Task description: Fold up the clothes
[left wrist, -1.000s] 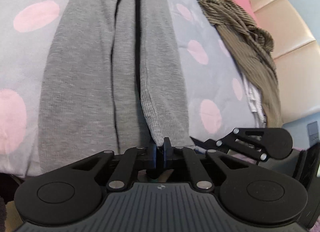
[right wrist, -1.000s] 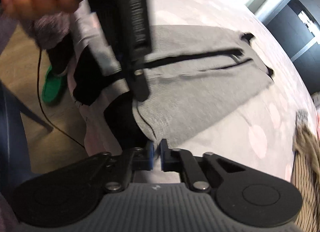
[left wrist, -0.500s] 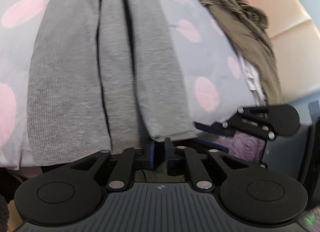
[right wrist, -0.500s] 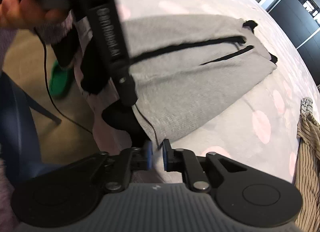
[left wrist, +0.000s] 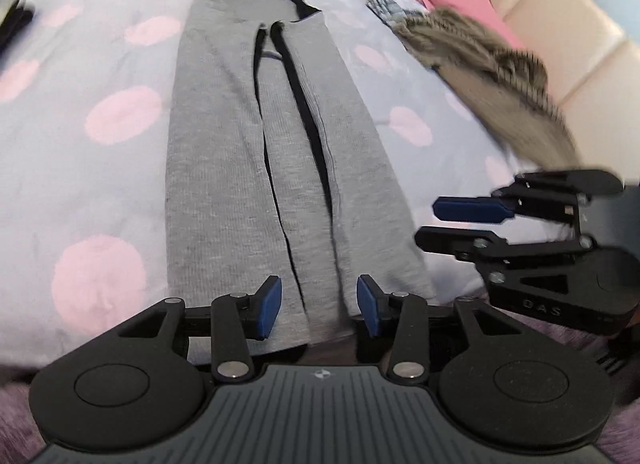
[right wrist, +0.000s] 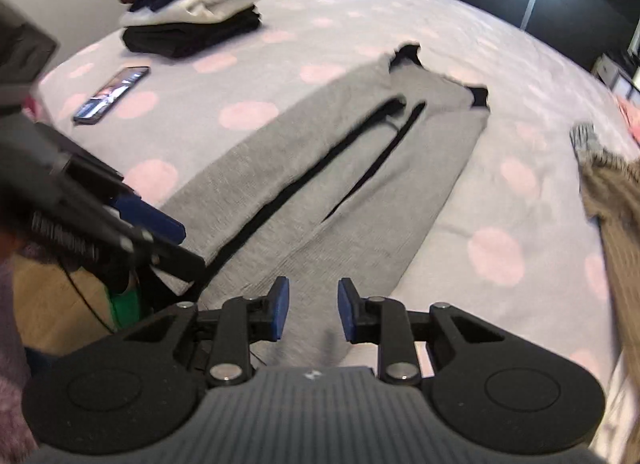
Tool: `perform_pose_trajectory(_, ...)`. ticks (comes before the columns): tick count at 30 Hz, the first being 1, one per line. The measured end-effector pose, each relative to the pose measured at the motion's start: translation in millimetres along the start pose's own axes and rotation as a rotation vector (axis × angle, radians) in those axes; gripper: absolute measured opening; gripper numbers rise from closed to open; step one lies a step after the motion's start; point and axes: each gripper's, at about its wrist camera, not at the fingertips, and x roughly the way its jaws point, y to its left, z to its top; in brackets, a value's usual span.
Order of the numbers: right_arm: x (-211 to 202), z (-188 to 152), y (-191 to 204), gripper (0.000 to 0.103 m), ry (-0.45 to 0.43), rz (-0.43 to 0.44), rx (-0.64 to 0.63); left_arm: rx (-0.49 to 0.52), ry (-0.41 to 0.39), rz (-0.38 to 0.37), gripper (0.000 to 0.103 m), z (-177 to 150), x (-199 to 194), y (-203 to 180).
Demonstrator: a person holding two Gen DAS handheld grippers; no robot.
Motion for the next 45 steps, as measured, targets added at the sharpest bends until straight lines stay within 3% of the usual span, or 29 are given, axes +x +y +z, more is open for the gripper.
perform_pose_trajectory(4, 13.2, -7.2, 13.0, 0.031, 0.042, 0.039, -0.041, 0.094, -0.002, 0.089, 0.039, -5.6, 10.4, -6.1)
perform_pose_trajectory(9, 20.9, -14.2, 18.8, 0.038, 0.058, 0.029, -0.087, 0.109, 0.021, 0.107, 0.039, -6.1, 26.0, -5.2)
perform_pose_trajectory(11, 22.9, -14.6, 15.2, 0.038, 0.062, 0.022, -0.070, 0.129, 0.023, 0.126, 0.032, -5.3, 30.2, -6.5)
perform_pose_trajectory(13, 23.2, -14.6, 11.1, 0.038, 0.061, 0.024, -0.052, 0.134, 0.030, 0.141, 0.018, -5.2, 30.0, -4.1)
perform_pose_trajectory(16, 19.5, -14.6, 8.2, 0.038, 0.044, 0.020, -0.043, 0.076, 0.037, 0.113, 0.006, -3.2, 25.5, 7.9)
perform_pose_trajectory(22, 20.5, -12.0, 0.5, 0.038, 0.032, -0.010, -0.004, 0.056, -0.024, 0.045, 0.003, -5.0, 4.1, 8.1)
perform_pose_trajectory(28, 21.4, -11.3, -4.0, 0.038, 0.035, -0.025, 0.024, 0.124, -0.076, -0.007, 0.003, 1.4, -9.9, -9.5)
perform_pose_trajectory(35, 24.3, -12.2, -3.6, 0.038, 0.046, -0.017, 0.019, 0.150, 0.043, 0.024, 0.004, 4.8, 24.4, -12.4)
perform_pose_trajectory(38, 25.1, -10.2, -6.2, 0.038, 0.048, -0.014, 0.027, 0.121, 0.066, 0.015, 0.008, 5.2, 26.0, -8.2)
perform_pose_trajectory(40, 22.7, -6.0, -9.9, 0.038, 0.042, -0.014, 0.034, 0.086, 0.059, -0.006, 0.030, 6.6, 18.1, -3.9)
perform_pose_trajectory(42, 20.7, 0.3, -16.7, 0.038, 0.031, -0.012, 0.058, 0.047, 0.035, -0.034, 0.043, 9.0, 5.4, 1.3)
perform_pose_trajectory(45, 18.6, 12.0, -29.4, 0.038, 0.010, -0.006, 0.109, -0.013, -0.039, -0.039, 0.045, 17.1, -16.1, 15.4)
